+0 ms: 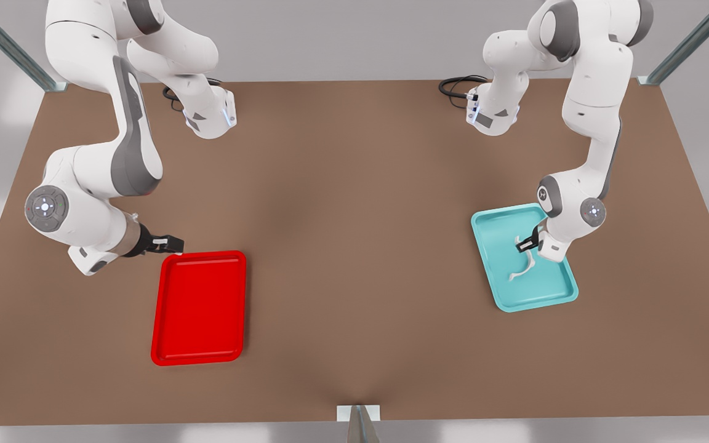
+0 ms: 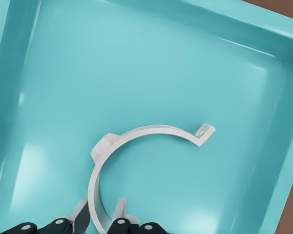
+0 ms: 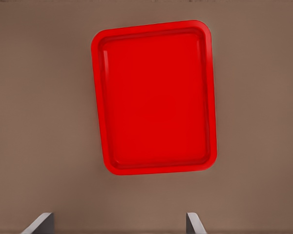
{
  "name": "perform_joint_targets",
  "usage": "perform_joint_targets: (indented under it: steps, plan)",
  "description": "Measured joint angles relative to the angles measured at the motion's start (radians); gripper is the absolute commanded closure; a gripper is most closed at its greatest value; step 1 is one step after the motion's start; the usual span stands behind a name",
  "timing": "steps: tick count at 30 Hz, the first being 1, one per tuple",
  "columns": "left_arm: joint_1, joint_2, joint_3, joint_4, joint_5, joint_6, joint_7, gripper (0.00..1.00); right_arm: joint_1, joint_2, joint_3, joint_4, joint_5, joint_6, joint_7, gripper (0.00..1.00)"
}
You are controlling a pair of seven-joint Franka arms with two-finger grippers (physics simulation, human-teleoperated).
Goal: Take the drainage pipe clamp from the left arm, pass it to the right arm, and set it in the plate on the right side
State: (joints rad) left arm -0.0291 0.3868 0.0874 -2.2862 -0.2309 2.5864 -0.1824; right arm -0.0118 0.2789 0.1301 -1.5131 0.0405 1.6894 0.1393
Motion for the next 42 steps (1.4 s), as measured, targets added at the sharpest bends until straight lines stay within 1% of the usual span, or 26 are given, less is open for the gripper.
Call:
perform_joint_targets:
  steps: [7, 10, 13, 14, 17, 24, 26, 28, 31, 33, 37, 42]
  plan:
    - [0.002, 0.009, 0.000, 0.013, 0.001, 0.001, -0.011, 0.58, -0.003, 0.000, 0.000, 0.006, 0.000, -0.002, 0.000, 0.00]
    - [0.003, 0.018, 0.000, 0.018, 0.001, 0.001, -0.014, 0.62, -0.002, 0.000, 0.000, 0.006, -0.001, -0.002, -0.001, 0.00]
    - [0.002, 0.031, 0.000, 0.025, 0.002, 0.001, -0.017, 0.63, -0.003, 0.001, 0.000, 0.006, -0.002, -0.003, -0.002, 0.00]
    - [0.002, 0.033, 0.000, 0.027, 0.002, 0.001, -0.018, 0.68, -0.002, 0.000, 0.000, 0.006, -0.003, -0.003, -0.003, 0.00]
    - [0.003, 0.035, 0.000, 0.029, 0.003, 0.002, -0.022, 0.79, 0.001, 0.001, 0.000, 0.006, -0.006, -0.003, -0.003, 0.00]
    - [0.005, 0.027, 0.001, 0.055, 0.007, -0.006, -0.030, 0.79, 0.003, 0.001, 0.000, 0.005, -0.007, -0.004, -0.001, 0.00]
    - [0.007, 0.016, 0.001, 0.128, 0.013, -0.041, -0.027, 0.79, 0.004, 0.001, 0.000, 0.005, -0.007, -0.004, -0.001, 0.00]
    - [-0.001, 0.014, -0.001, 0.235, 0.034, -0.096, -0.026, 0.79, 0.003, 0.001, 0.000, 0.005, -0.007, -0.004, -0.001, 0.00]
    - [-0.046, 0.019, -0.004, 0.369, 0.052, -0.181, -0.021, 0.79, 0.003, 0.001, 0.000, 0.004, -0.007, -0.005, -0.001, 0.00]
    - [-0.087, 0.021, -0.005, 0.425, 0.058, -0.225, -0.009, 0.79, 0.003, 0.001, 0.000, 0.003, -0.007, -0.005, -0.001, 0.00]
    - [-0.263, 0.048, -0.009, 0.554, 0.046, -0.282, 0.005, 0.79, 0.004, 0.002, 0.000, 0.003, -0.005, -0.005, 0.000, 0.00]
    - [-0.464, 0.205, -0.009, 0.784, 0.029, -0.321, -0.025, 0.79, 0.006, 0.002, 0.001, 0.002, -0.005, -0.005, 0.000, 0.00]
